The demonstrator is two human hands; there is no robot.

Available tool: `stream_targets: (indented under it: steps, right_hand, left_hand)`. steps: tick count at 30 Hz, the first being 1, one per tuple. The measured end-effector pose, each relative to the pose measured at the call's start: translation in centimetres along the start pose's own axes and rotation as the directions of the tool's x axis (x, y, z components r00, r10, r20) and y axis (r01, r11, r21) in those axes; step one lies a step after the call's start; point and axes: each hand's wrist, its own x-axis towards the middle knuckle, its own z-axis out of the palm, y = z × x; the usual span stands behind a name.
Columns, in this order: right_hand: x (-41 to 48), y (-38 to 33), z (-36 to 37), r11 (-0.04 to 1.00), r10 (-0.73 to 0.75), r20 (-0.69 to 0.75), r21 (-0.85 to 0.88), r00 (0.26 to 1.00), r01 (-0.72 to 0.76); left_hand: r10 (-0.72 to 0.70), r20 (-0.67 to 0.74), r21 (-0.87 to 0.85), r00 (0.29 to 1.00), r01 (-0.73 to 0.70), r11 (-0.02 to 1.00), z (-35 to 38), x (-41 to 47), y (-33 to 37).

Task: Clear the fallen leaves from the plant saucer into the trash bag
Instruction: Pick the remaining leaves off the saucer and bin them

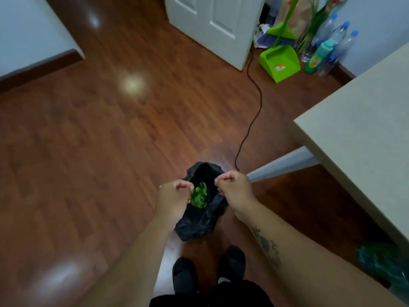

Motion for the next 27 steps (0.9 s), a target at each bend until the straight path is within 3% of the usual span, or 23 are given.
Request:
stream_targets:
  steps: [4,8,12,15,20,27]
  right_hand:
    - [6.0,5.2,3.3,0.998,-0.021,0.011,-0.065,1.0,0.021]
    - [10.5,10.5,5.1,0.984,0.02,0.091,-0.18,0.996,-0.003]
    - [13.1,13.7,5.8,0.928,0.02,0.237,-0.365,0.971,0.07]
    - [13.5,13.9,5.5,0.914,-0.032,0.197,-0.39,0.98,0.108]
    - [9.3,9.3,2.4,0.915,-0.101,0.127,-0.377,0.987,0.142]
    - [-3.2,-2.5,-6.0,0.961,-0.219,0.015,-0.17,0.976,0.218]
  left_hand:
    - [-0.023,-0.025,0.01,0.999,0.024,1.0,3.4,5.8,-6.1]
    - [-0.005,-0.088,0.194,0.996,0.022,0.981,5.7,10.2,-12.4]
    - [0.01,0.028,0.367,1.0,-0.02,0.93,6.7,11.9,-15.5]
    - [0.077,0.032,0.423,0.996,-0.084,0.902,6.9,12.1,-15.9]
    - [0.128,0.006,0.374,0.992,-0.12,0.92,5.3,8.0,-10.8]
    - [0.274,0.057,0.364,0.96,-0.275,0.89,2.1,-2.4,2.3]
